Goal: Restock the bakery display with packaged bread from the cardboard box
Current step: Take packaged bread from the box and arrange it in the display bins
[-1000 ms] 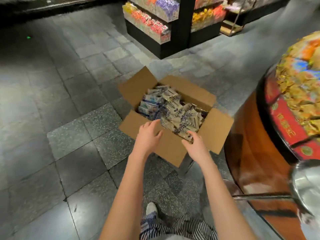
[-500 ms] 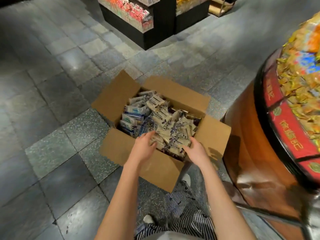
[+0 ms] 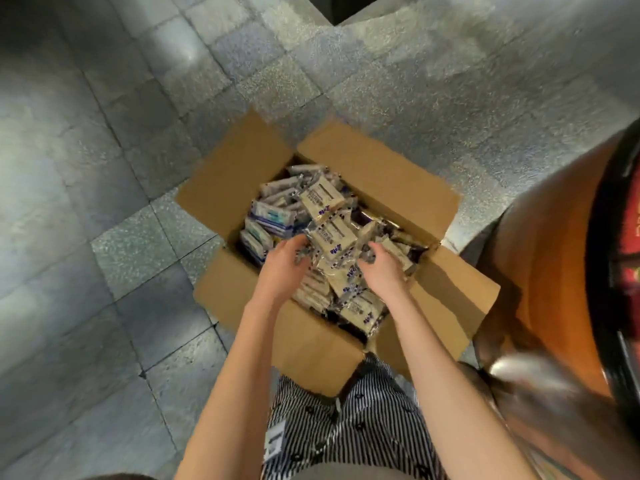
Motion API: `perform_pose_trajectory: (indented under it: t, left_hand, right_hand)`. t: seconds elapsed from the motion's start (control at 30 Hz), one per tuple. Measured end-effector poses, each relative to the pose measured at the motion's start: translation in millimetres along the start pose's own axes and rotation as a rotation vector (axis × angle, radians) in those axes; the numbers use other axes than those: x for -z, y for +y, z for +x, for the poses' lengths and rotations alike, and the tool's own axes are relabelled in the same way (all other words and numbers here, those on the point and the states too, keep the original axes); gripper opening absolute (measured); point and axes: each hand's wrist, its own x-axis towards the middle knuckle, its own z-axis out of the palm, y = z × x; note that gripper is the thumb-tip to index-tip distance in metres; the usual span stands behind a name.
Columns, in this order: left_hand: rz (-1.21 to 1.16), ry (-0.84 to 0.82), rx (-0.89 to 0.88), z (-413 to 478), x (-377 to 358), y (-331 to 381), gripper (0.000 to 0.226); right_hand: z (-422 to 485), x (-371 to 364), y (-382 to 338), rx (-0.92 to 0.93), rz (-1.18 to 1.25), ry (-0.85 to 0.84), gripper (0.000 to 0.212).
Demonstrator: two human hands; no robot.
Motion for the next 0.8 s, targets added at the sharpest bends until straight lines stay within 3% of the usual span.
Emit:
perform_pose_trajectory:
  t: [0.2, 0.5, 0.67, 0.8]
  left_hand:
    - [0.016, -0.059, -0.023, 82.0, -2.0, -8.7, 0.048]
    - [-0.194, -0.168, 0.082, 191.4, -43.4, -36.5, 0.059]
    - [-0.185, -0.083, 0.111, 224.1, -62.5, -49.2, 0.057]
    - [-0.197, -0.064, 0.159, 235.0, -75.2, -44.7, 0.067]
  right_hand:
    - [54.9, -17.2, -16.7, 0.020, -0.001, 0.010, 0.057]
    - [126.7, -74.9, -17.2, -0.003, -0.018, 0.127, 0.064]
    - [151.5, -96.5, -10.1, -0.042, -0.051, 0.172, 0.074]
    - [158.2, -111.6, -6.9, -0.121, -0.090, 0.155, 0.076]
